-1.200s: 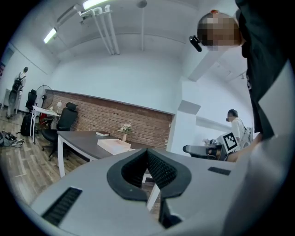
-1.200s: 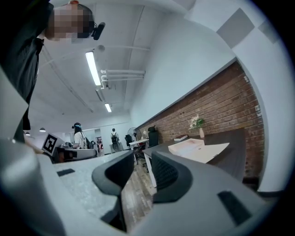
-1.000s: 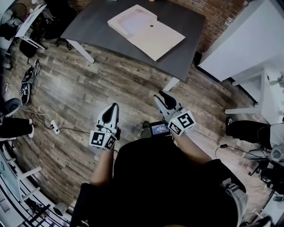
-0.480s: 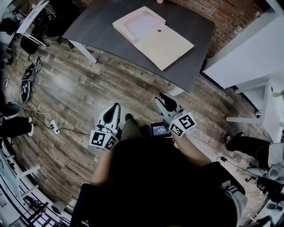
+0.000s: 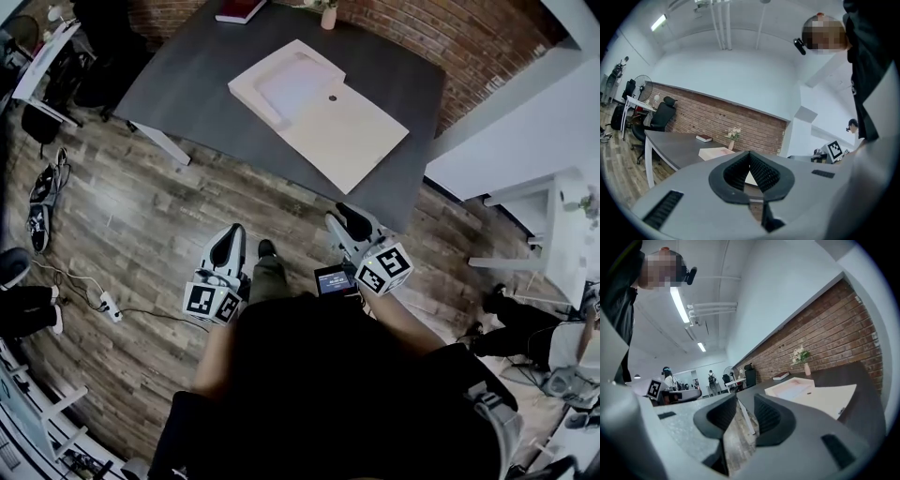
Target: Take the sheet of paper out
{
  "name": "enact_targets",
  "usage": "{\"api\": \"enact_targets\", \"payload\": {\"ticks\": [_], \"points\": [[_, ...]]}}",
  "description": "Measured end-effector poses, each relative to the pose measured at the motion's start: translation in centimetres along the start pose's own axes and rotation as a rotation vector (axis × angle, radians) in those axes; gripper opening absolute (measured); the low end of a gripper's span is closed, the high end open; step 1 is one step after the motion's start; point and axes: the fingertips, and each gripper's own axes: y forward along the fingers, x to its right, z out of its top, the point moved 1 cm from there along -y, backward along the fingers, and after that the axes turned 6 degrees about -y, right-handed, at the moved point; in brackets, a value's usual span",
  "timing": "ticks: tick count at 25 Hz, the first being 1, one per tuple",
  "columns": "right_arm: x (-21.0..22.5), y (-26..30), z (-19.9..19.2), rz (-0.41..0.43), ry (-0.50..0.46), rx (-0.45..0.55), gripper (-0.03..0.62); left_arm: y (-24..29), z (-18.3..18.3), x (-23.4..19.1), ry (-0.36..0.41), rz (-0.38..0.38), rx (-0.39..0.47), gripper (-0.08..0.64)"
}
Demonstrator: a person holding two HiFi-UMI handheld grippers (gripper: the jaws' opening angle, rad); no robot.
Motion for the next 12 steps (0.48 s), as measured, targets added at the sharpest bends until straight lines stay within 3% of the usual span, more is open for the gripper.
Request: {"api": "enact_targets", "payload": {"ticks": [4, 12], "points": [[1.9, 4.9, 2.3, -0.045, 0.004, 0.005, 0.123, 4.1, 3.3, -3.7, 0.006, -0.041, 0.000, -0.005], [4.4, 12.7, 3.6, -0.143, 0.079, 0.020, 0.123, 10.4, 6.3, -10.7, -0.003, -0.142, -0.039, -0.005]]}}
